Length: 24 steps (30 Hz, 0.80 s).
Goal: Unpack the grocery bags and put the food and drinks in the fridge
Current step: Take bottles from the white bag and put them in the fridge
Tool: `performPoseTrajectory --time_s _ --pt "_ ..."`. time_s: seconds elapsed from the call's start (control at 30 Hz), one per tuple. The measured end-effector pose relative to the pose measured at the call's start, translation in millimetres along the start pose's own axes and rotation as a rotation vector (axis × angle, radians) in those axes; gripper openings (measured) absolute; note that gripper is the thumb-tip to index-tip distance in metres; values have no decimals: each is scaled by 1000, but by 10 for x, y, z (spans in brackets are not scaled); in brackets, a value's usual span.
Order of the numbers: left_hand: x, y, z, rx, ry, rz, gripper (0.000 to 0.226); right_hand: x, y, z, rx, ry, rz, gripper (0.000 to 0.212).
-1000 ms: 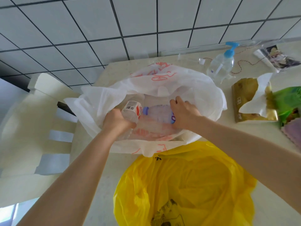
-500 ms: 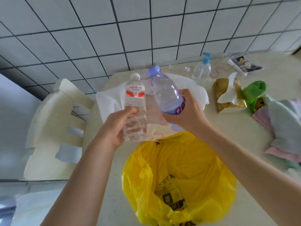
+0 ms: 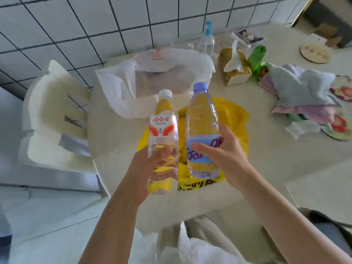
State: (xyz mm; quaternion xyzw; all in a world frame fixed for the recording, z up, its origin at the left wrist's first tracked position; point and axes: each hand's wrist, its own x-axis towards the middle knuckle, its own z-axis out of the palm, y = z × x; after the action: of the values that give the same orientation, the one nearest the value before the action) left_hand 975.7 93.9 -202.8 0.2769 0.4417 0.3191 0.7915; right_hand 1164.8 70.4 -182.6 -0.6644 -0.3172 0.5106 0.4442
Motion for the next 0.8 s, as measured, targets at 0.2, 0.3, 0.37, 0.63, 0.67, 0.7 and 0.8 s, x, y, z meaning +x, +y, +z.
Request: performPoseTrajectory --time_s 0.2,0.3,0.37,0.63,0.67,0.7,0.8 --pt "-639 -617 151 240 158 40 65 -719 435 -241 3 2 43 54" --pt "-892 -921 195 231 198 45 71 -1007 635 -321 -4 -16 61 52" --pt "-1071 -1109 242 219 240 47 70 -1213 766 -370 -28 -38 59 50" --pt "-2023 -2022 385 108 423 116 48 -2168 1247 -702 -109 -199 45 47" --pt "-2165 -2138 409 81 457 120 49 -2288 1289 -733 -122 -223 36 45" --pt "-2306 -2251 430 58 487 125 50 -2402 1339 -764 -136 -249 25 43" --pt "-2739 -2564 464 -18 555 168 51 -2744 1490 -807 -186 -305 5 46"
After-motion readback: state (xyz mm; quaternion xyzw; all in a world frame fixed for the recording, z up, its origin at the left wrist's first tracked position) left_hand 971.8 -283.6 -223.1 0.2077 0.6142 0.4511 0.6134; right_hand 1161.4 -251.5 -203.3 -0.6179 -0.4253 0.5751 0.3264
